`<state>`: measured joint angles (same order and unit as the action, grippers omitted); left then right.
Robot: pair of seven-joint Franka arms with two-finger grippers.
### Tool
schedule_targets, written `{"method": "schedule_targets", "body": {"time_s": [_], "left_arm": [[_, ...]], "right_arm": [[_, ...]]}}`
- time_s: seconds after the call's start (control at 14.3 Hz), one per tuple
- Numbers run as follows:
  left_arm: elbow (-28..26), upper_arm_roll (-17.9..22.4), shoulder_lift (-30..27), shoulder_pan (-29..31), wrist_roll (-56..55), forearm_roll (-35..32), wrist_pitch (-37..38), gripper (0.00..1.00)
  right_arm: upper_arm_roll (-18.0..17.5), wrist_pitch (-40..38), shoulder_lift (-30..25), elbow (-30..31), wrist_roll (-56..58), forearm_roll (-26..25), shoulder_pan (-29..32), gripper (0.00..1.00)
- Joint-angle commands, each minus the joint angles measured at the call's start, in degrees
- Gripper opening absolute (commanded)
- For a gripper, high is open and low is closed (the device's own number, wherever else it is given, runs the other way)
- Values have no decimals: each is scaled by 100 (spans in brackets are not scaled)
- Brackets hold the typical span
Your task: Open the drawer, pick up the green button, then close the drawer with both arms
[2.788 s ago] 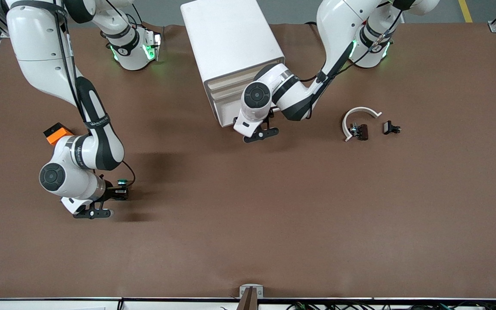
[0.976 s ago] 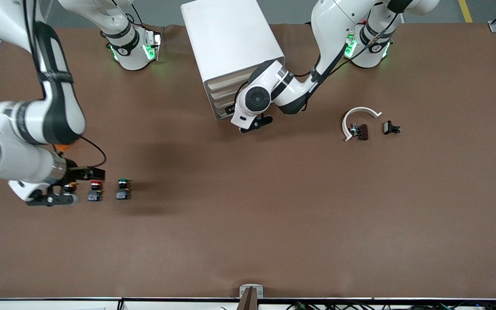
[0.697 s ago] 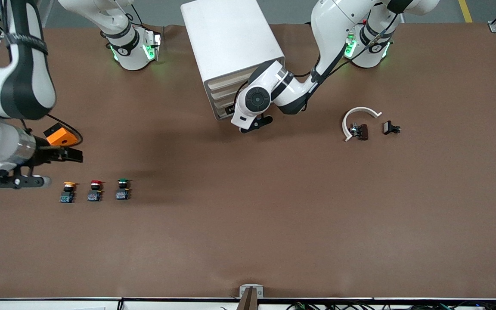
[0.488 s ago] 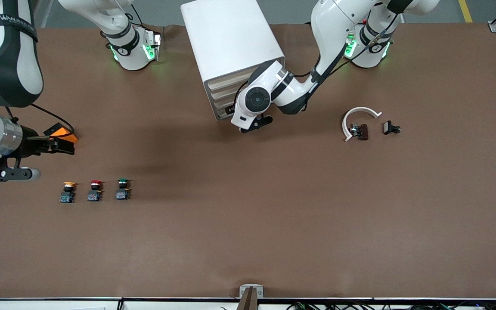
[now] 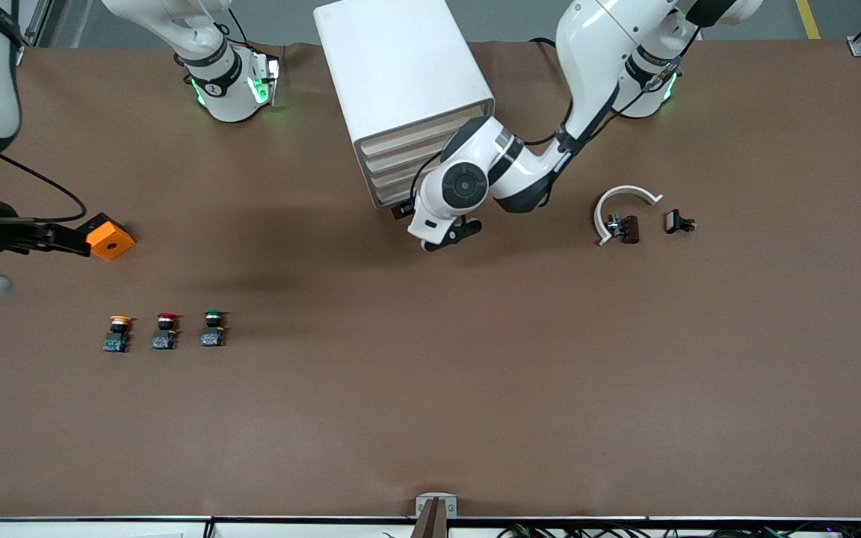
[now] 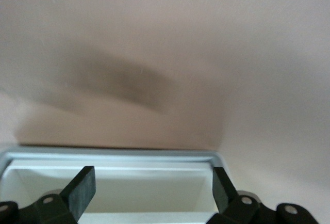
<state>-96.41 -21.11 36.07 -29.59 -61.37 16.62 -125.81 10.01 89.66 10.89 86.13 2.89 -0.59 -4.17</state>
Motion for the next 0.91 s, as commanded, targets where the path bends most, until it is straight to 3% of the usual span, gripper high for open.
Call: {"method": "schedule_targets", "body": {"time_s": [0.0, 0.63, 0.84], "left_arm": [[43, -69, -249, 383, 265, -115, 30, 100], [307, -69, -952, 1604, 1423, -1643, 451, 100], [307, -104, -1347, 2079, 1969, -1662, 872, 100]], "right_arm": [[-87, -71, -34, -280, 36, -72, 92, 100], [-78, -554, -43, -940, -95, -38, 101, 100], [-131, -1071, -60, -931, -324, -2, 48, 100]]}}
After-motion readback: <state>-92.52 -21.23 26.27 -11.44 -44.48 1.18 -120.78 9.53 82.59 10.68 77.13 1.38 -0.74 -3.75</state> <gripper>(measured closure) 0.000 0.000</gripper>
